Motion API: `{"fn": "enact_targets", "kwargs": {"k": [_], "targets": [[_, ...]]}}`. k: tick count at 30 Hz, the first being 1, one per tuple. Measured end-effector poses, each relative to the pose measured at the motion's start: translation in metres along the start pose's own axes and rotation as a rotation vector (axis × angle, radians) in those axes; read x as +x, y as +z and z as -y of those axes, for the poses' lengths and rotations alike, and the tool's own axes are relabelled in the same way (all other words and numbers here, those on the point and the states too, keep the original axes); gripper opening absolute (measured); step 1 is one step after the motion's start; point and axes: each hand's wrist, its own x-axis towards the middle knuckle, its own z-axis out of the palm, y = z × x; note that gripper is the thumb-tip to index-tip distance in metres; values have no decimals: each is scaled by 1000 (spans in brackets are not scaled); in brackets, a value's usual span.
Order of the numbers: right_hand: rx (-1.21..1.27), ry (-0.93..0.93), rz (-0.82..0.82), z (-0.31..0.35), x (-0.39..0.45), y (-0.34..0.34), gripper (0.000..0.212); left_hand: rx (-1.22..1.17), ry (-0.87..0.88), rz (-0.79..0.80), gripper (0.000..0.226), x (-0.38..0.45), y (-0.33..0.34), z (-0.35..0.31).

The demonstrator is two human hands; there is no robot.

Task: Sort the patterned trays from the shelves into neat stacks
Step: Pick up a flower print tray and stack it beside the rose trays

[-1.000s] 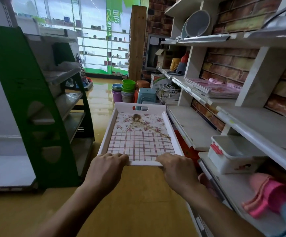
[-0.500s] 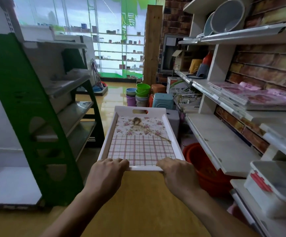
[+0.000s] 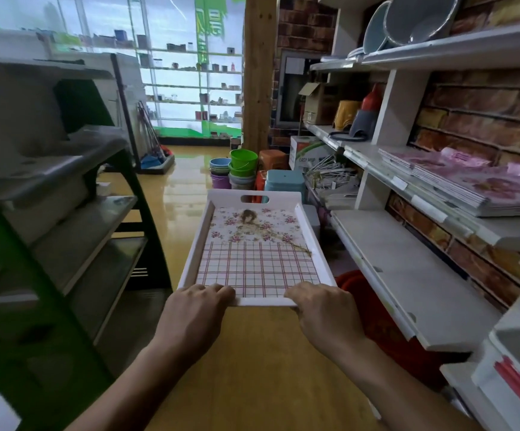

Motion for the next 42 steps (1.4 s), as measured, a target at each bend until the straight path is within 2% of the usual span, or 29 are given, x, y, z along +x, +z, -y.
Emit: {"fn": "enact_targets", "kwargs": {"k": [2, 7, 10, 16, 20, 31, 37, 42], "targets": [[-6, 21, -32, -5, 25, 14, 17, -16, 22, -6, 12, 29, 11, 16], [0, 79, -120, -5, 95, 43, 29, -43, 95, -43, 24, 105, 33, 65], [-21, 112, -99, -6, 133, 59, 21, -63, 134, -41, 25, 142, 43, 92], [-40, 167, -75, -13, 186, 91, 34, -84, 193, -4, 24, 206, 70, 131], [-73, 203, -55, -33, 210, 105, 33, -85, 246, -26, 24, 246, 87, 135], [-139, 319, -60, -165, 270, 138, 27, -35, 405, -73, 15, 406, 138, 75], [-200, 360, -117, -255, 300, 128, 25, -47, 491, -95, 29, 501, 150, 20], [-297, 412, -124, -319, 308, 120, 24, -98, 556, -187, 33, 560, 157, -30]]}}
